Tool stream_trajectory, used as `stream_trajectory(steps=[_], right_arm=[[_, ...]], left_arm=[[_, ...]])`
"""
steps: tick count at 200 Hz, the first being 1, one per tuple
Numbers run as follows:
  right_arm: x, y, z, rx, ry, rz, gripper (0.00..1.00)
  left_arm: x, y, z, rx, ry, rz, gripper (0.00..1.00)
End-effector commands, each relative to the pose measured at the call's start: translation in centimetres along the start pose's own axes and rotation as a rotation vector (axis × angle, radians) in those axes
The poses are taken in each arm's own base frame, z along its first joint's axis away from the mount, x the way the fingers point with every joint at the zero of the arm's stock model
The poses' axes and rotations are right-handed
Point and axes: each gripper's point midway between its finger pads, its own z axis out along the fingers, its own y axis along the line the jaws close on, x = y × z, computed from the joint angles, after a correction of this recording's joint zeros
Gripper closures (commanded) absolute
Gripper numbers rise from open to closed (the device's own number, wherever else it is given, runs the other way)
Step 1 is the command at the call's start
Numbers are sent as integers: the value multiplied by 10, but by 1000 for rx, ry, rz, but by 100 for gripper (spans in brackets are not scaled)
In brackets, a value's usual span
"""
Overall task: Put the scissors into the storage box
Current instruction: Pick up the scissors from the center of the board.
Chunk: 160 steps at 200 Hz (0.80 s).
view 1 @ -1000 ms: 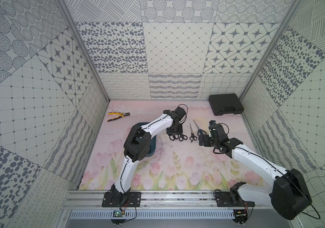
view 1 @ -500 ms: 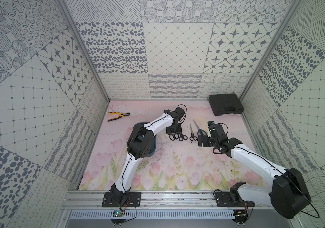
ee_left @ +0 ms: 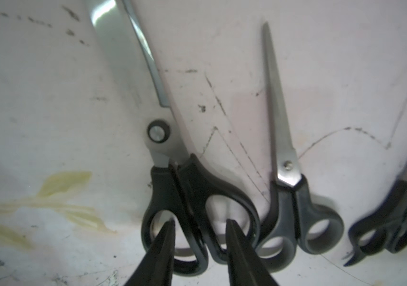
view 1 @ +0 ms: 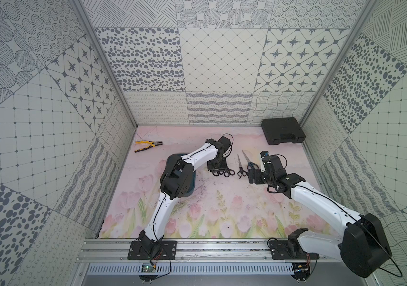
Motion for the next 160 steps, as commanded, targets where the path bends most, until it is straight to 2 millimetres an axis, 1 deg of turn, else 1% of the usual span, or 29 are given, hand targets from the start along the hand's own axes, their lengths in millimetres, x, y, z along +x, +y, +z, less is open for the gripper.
stream_trajectory(steps=[1,22,34,46,55,71,77,94,110,125,132,138,160], right_arm=[[-3,3,-2,-16,-22,-11,3],[-3,2,-3,-15,-25,-16,4],[-3,1,-3,-12,-25,-13,3],[-1,1,-3,-12,-21,-15,4],[-2,2,-3,-15,-23,-14,3],[-1,2,-4,-16,-24,-12,4],[-1,2,-3,-16,-23,-10,3],[-1,3,-3,-19,-23,-11,3],[-2,5,-1,-29,-17,-18,4],[-3,12,-1,-53,-13,-37,3],[-4,20,-2,-93,-13,-58,3],[-5,31,-4,-148,-16,-83,3],[-10,67,-18,-309,-51,-178,3]], left_arm=[[8,10,11,-43,43,1,66],[8,9,12,-46,51,26,74],[8,9,12,-50,59,43,81],[8,10,10,-55,67,57,91],[9,12,7,-62,65,65,95],[9,18,0,-82,52,76,97],[10,19,-3,-84,49,81,100],[10,26,-13,-82,34,87,100],[8,29,-29,-84,2,101,100],[7,25,-47,-54,-38,125,100],[5,24,-58,-42,-59,133,100],[3,25,-67,-40,-77,139,100],[2,27,-108,-16,-141,171,100]])
